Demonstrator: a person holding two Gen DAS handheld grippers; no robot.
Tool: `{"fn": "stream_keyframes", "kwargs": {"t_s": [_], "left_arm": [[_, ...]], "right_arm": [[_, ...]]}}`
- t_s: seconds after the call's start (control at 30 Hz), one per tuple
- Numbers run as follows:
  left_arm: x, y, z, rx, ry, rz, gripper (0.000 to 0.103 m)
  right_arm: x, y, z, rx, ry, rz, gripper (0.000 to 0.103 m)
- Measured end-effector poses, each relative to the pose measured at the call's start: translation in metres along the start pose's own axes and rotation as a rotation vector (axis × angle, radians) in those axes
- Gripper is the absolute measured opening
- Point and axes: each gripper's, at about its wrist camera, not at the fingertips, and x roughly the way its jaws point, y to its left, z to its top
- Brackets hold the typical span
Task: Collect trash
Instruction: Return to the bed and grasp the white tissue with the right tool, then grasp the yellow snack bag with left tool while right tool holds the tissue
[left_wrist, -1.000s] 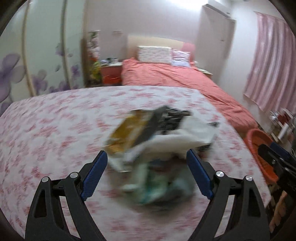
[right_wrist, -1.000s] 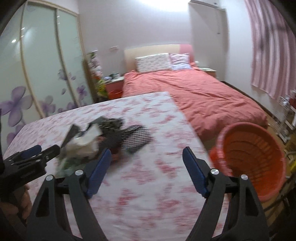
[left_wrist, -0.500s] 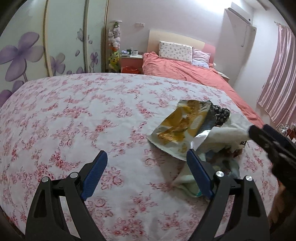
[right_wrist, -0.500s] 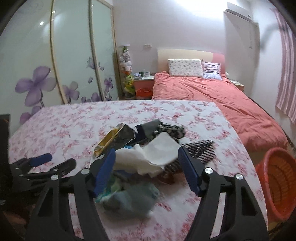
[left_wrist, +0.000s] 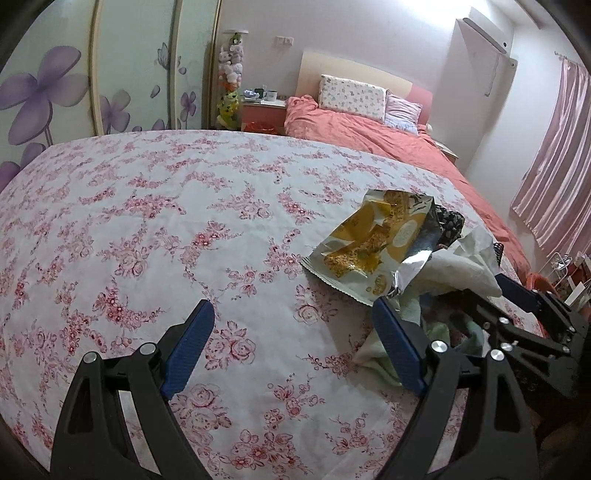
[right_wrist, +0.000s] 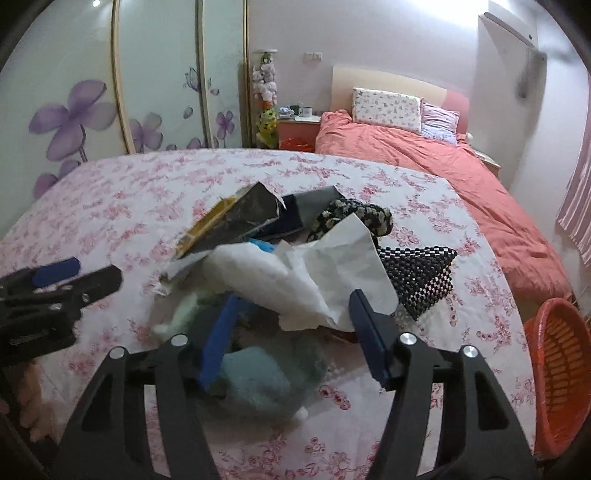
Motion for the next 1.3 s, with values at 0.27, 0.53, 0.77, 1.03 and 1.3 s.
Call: {"fn": "stream_keyframes", "kwargs": {"t_s": [0.27,0.53,0.77,1.03,1.3], "left_arm": [[0.001,-0.005,0.0,0.012,-0.002,-0.009,0.086],[0.004,-0.019,0.007,0.039,-0.015,-0.036,0.086],[0.018,-0.049,0.023,0.094,-0.026,-0.047,0.086],[0.048,-0.089,0.031,0.17,0.008,-0.005,0.086],[0.082,-0.088,0.04,0.189,0.089,0.061,0.086]], "right_arm": [[-0.005,-0.01,-0.002,0.044,-0.006,0.01,0.009],[-0.037,-0.031,0.005,0.125,-0.093,0.042,0.006],[-0.061,-0.051,0.012,0.184,-0.161,0.055,0.005],[-0.064,-0.073,0.004,0.228,-0.15,0.034,0.005],[-0.062,-0.087,-0.003,0.255,-0.139,0.027,0.006]]}}
